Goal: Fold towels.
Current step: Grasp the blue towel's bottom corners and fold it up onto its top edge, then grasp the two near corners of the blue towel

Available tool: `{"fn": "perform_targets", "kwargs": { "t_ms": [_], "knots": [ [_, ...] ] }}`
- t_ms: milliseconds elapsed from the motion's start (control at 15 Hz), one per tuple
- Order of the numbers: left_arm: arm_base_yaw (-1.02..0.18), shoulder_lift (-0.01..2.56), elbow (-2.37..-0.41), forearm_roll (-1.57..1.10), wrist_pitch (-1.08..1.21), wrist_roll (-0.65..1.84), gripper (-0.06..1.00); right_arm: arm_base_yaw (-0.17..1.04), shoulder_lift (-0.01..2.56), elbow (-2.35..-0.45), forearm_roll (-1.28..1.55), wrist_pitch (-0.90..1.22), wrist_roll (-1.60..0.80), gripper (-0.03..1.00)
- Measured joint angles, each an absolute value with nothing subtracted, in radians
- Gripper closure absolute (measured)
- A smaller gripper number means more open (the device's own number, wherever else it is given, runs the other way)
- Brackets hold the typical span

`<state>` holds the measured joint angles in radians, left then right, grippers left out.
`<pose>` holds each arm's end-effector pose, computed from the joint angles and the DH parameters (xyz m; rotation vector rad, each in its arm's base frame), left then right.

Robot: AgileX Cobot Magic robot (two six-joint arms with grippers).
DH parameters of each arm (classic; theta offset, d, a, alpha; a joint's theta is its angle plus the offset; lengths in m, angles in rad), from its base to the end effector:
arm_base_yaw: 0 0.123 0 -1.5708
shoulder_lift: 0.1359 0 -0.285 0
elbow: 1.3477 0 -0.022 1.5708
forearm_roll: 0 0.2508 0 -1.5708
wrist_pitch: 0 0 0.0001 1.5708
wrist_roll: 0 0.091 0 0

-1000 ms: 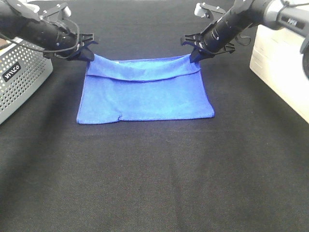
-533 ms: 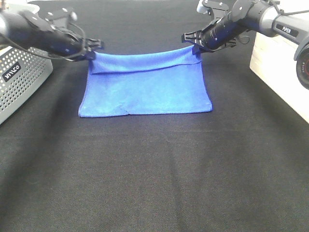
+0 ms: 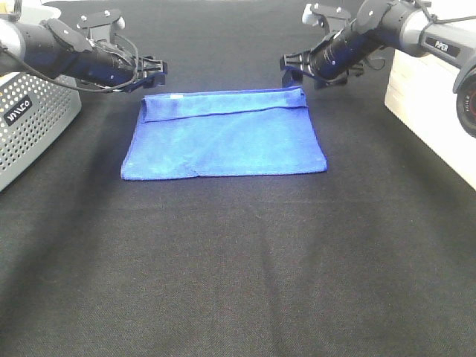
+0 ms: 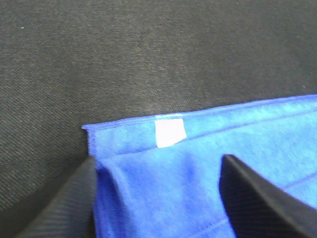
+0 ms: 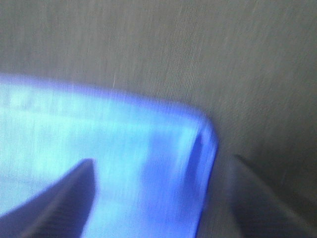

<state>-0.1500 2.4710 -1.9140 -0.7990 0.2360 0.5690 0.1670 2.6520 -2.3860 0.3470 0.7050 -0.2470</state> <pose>0.5425 -0.0975 0.1210 0.0213 2.2237 -0.3884 0.5650 0.1156 0.1318 -0.2771 2.4115 0.3550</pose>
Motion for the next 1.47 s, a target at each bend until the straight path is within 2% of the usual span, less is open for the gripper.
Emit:
{"fn": "perform_targets", "kwargs": {
  "t_ms": [267, 467, 533, 867, 1000, 1200, 1467],
  "knots": [
    [-0.102, 2.44, -1.916, -0.765, 0.484, 0.549, 0.25, 0.167, 2.611, -2.387, 0.32, 0.987, -0.242, 0.22],
    [-0.081, 2.438, -1.916, -0.738, 0.714, 0.472, 0.27, 0.155, 2.604, -2.39, 0.336, 1.172, -0.162, 0.23],
    [-0.081, 2.435, -1.913, -0.706, 0.749, 0.423, 0.31, 0.142, 2.604, -2.39, 0.362, 1.201, -0.157, 0.23],
    [-0.081, 2.316, -1.735, -0.645, 0.727, 0.346, 0.36, 0.076, 2.576, -2.343, 0.471, 1.206, -0.142, 0.24],
    [-0.081, 2.248, -1.591, -0.643, 0.699, 0.302, 0.36, 0.074, 2.509, -2.203, 0.48, 1.208, -0.166, 0.24],
    [-0.067, 2.245, -1.551, -0.638, 0.698, 0.253, 0.36, 0.074, 2.464, -2.087, 0.478, 1.217, -0.192, 0.24],
    [-0.077, 2.263, -1.551, -0.65, 0.666, 0.24, 0.24, 0.089, 2.464, -2.007, 0.466, 1.176, -0.218, 0.24]
  ]
}}
